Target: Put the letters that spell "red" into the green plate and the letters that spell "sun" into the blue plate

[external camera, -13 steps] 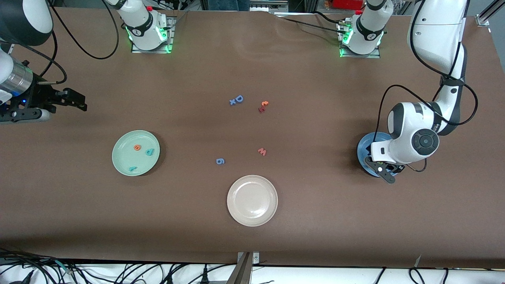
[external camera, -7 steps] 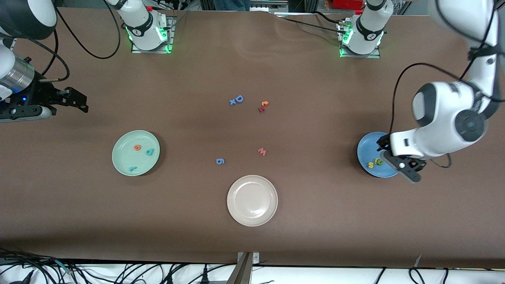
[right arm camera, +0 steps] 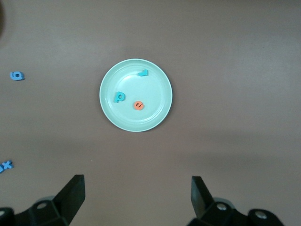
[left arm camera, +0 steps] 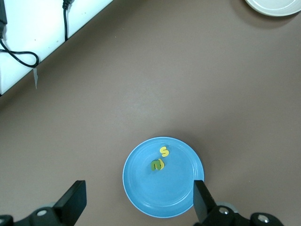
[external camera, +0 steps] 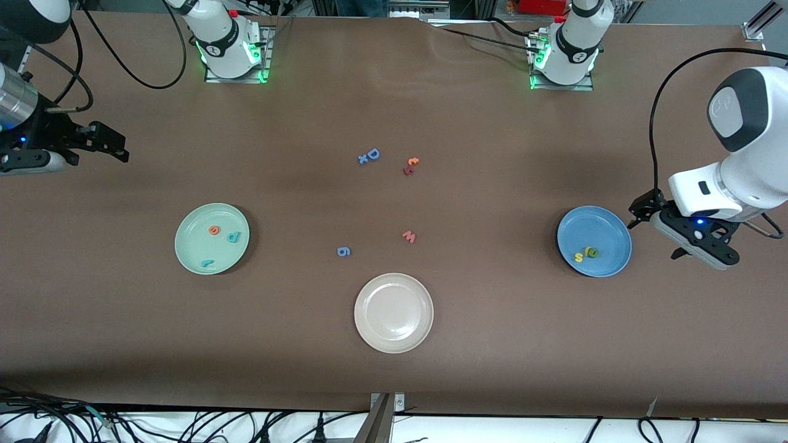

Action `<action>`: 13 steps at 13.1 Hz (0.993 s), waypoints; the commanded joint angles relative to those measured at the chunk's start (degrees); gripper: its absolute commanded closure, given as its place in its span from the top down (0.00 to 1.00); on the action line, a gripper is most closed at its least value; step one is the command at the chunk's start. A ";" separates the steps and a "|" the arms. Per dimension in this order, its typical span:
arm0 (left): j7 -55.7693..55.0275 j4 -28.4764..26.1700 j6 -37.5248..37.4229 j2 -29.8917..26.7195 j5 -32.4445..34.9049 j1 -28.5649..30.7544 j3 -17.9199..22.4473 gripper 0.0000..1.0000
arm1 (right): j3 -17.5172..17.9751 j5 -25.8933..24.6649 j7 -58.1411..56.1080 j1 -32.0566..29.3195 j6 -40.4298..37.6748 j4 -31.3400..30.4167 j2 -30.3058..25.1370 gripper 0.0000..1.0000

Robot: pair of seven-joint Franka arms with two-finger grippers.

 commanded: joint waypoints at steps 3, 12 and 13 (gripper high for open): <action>-5.22 4.14 -2.13 0.10 -0.56 0.82 -0.05 1.00 | -0.43 0.95 -0.59 -0.84 1.84 2.11 0.53 1.00; -58.22 7.14 -13.62 -5.07 3.66 5.80 -10.47 1.00 | -4.83 1.39 -0.33 2.23 -3.08 6.51 2.29 1.00; -61.30 7.05 -15.38 -5.69 3.75 8.70 -14.08 1.00 | -4.83 1.22 -0.33 2.23 -3.08 6.51 2.29 1.00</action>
